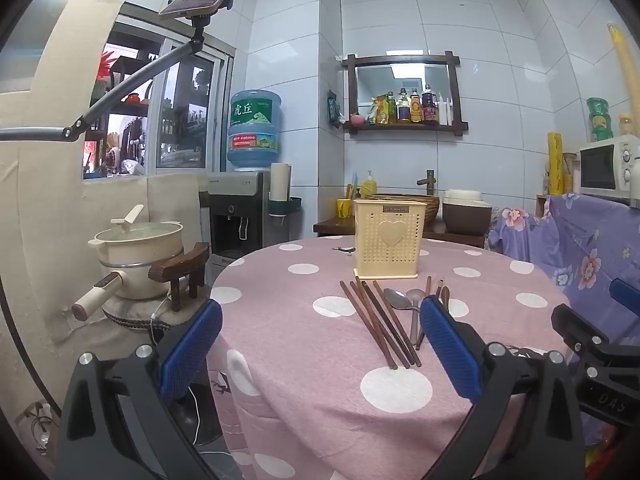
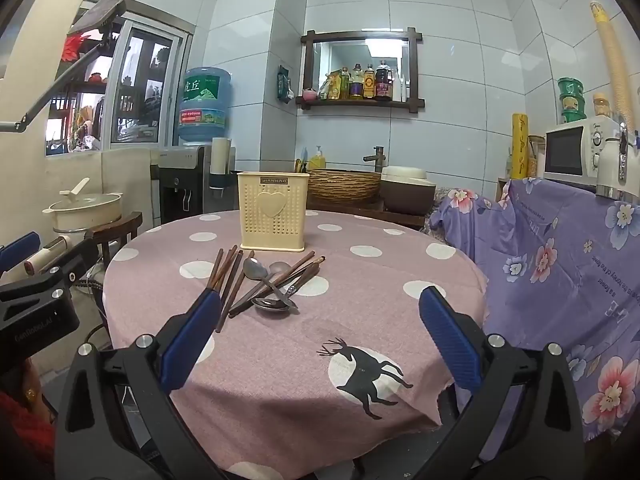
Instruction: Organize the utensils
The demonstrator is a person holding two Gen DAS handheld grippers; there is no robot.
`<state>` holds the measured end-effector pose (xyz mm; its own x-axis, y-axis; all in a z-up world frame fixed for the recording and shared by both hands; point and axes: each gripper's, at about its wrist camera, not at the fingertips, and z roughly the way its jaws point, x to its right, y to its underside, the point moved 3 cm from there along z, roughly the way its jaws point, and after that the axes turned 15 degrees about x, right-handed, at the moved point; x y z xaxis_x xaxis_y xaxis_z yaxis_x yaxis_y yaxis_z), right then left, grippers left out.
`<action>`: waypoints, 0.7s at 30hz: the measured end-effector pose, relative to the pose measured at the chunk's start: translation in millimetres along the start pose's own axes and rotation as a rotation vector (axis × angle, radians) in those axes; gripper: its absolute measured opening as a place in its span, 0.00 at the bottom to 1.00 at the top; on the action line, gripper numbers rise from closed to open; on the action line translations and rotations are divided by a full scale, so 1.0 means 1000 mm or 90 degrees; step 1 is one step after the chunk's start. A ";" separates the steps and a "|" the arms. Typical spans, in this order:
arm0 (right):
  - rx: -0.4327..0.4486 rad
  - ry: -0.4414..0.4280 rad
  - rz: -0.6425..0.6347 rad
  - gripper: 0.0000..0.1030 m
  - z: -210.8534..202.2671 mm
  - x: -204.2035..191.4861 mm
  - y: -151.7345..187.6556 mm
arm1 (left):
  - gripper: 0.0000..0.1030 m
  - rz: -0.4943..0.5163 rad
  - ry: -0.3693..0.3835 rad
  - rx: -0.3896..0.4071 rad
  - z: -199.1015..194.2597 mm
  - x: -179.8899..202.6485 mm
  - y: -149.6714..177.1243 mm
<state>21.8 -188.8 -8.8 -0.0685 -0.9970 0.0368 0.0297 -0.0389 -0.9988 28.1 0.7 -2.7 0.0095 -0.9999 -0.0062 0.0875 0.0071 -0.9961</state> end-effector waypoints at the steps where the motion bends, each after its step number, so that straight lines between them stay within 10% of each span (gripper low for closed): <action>1: -0.001 0.000 0.000 0.95 0.001 0.000 0.001 | 0.95 0.000 0.000 0.000 0.000 0.000 0.000; 21: -0.001 0.005 -0.002 0.95 0.000 -0.001 -0.003 | 0.95 0.001 -0.002 0.003 -0.001 -0.002 0.002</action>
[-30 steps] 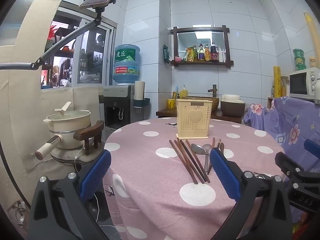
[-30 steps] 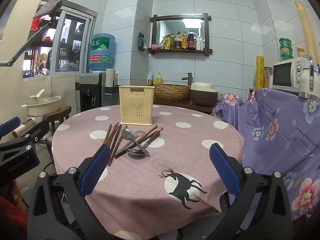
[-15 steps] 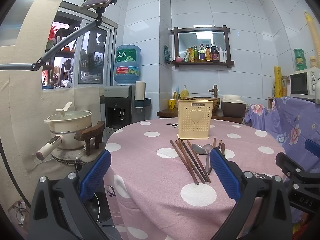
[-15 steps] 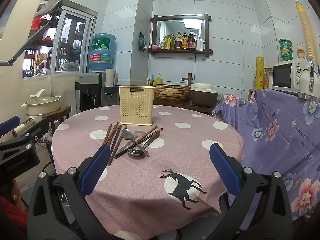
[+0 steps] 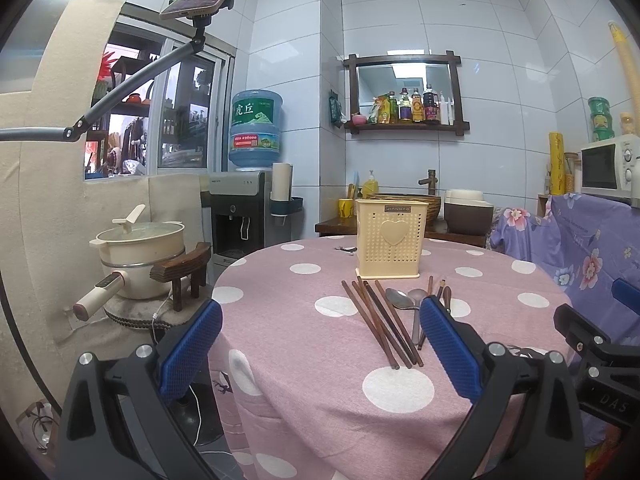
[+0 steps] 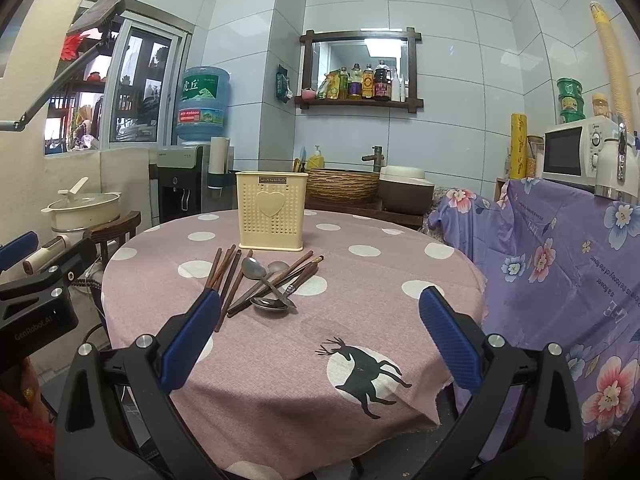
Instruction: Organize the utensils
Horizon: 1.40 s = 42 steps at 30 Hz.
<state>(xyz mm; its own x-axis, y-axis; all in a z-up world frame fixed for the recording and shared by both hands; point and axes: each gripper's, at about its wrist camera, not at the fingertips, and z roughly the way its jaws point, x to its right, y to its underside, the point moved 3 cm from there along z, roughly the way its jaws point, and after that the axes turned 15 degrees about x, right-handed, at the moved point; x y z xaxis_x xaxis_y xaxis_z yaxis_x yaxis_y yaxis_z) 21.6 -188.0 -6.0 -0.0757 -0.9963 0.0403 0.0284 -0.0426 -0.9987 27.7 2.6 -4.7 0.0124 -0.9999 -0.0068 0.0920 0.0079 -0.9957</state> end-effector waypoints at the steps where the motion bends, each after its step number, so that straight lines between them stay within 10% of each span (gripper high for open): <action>1: 0.000 0.000 0.000 0.95 0.000 0.000 0.000 | 0.95 0.000 0.000 0.000 0.000 0.000 0.000; 42: 0.001 0.001 -0.002 0.95 -0.001 0.001 0.002 | 0.95 0.003 -0.005 0.001 0.000 -0.002 0.000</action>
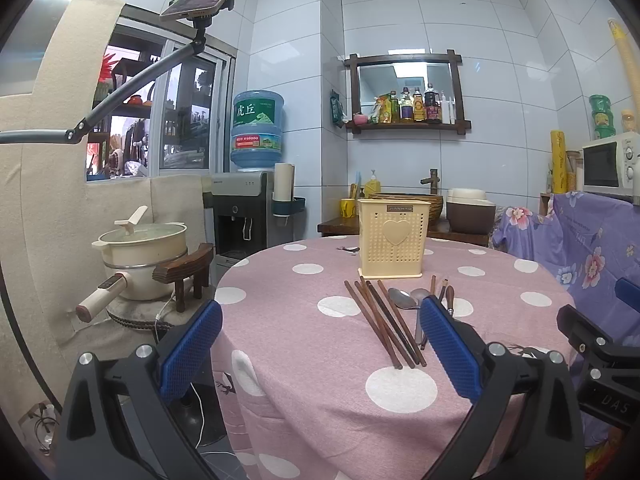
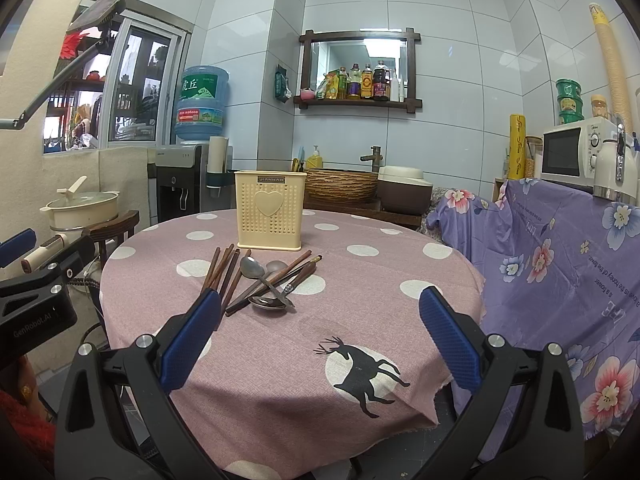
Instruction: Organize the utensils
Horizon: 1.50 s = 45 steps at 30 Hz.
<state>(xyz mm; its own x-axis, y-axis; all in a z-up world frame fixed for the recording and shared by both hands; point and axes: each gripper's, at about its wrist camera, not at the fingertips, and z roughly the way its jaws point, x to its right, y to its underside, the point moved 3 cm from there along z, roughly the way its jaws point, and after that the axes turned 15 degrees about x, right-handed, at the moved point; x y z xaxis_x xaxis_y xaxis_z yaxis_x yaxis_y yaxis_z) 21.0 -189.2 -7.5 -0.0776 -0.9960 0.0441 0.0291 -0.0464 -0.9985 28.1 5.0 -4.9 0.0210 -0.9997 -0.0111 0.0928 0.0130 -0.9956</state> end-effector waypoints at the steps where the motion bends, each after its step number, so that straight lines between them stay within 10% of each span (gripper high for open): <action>1: -0.001 0.000 0.000 0.95 0.000 0.000 0.000 | 0.95 0.000 0.000 0.000 0.000 -0.001 0.000; 23: -0.023 -0.022 -0.011 0.95 0.017 0.002 0.008 | 0.95 -0.018 0.002 -0.041 0.024 -0.011 0.011; 34: -0.170 -0.028 0.008 0.95 0.118 0.025 0.008 | 0.94 0.021 0.025 -0.260 0.148 -0.027 0.025; 45: -0.328 -0.029 0.098 0.63 0.216 0.020 0.036 | 0.64 0.037 0.080 -0.354 0.215 0.004 0.042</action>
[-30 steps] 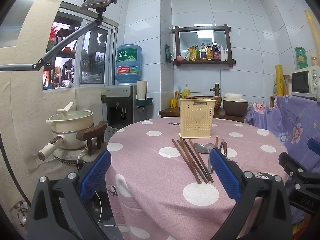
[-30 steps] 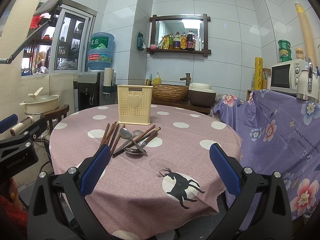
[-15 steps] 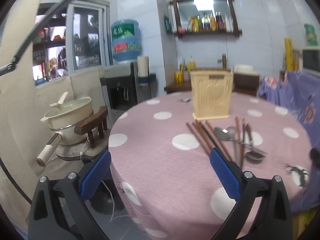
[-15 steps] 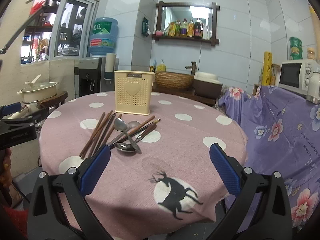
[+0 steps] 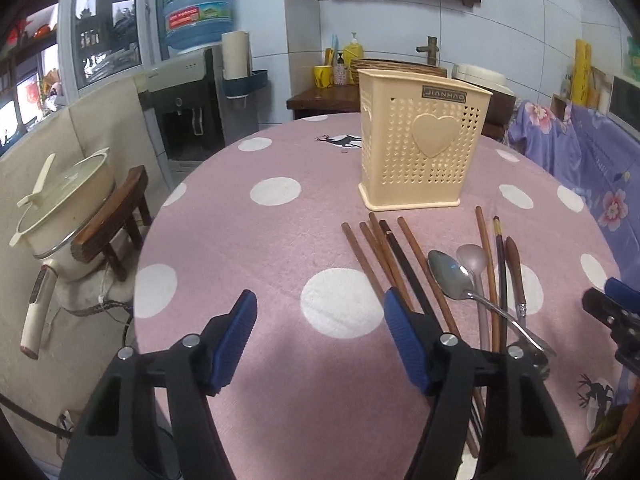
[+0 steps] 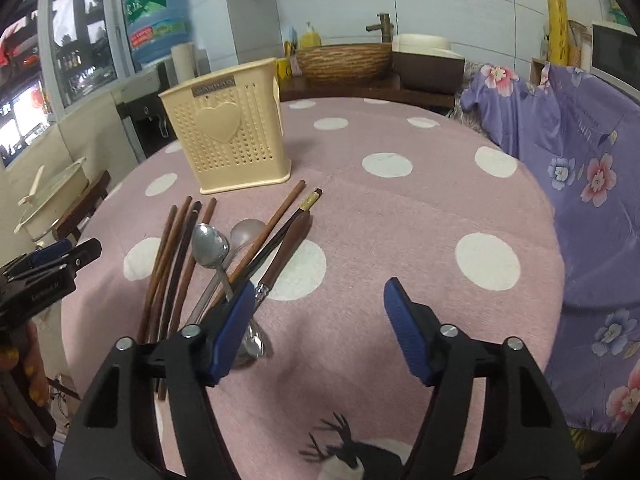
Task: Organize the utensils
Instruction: 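Grasp the brown-handled spoon with the right tool while the left tool approaches the chopsticks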
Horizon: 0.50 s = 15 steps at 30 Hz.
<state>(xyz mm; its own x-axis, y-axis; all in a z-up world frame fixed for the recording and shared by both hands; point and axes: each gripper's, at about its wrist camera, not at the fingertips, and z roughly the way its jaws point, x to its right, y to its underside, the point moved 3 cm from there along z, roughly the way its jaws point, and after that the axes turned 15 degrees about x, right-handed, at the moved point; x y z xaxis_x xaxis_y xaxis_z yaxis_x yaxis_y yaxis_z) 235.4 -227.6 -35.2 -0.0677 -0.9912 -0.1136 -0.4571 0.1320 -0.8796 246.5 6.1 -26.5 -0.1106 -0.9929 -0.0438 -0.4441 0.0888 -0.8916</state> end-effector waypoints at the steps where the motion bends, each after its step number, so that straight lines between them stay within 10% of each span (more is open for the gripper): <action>1: -0.014 0.001 0.000 0.60 0.009 -0.004 -0.001 | 0.64 -0.001 0.001 -0.006 0.005 0.001 -0.001; 15: -0.143 0.037 0.052 0.38 0.096 -0.023 0.000 | 0.64 -0.013 -0.013 -0.063 0.042 -0.009 -0.004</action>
<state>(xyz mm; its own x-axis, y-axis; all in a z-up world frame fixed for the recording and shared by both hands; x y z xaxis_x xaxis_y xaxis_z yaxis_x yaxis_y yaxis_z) 322.5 -205.3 -77.3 -0.1605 -0.9759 -0.1477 -0.6330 0.2166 -0.7432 286.4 11.6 -41.7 -0.0831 -0.9959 -0.0365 -0.5315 0.0753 -0.8437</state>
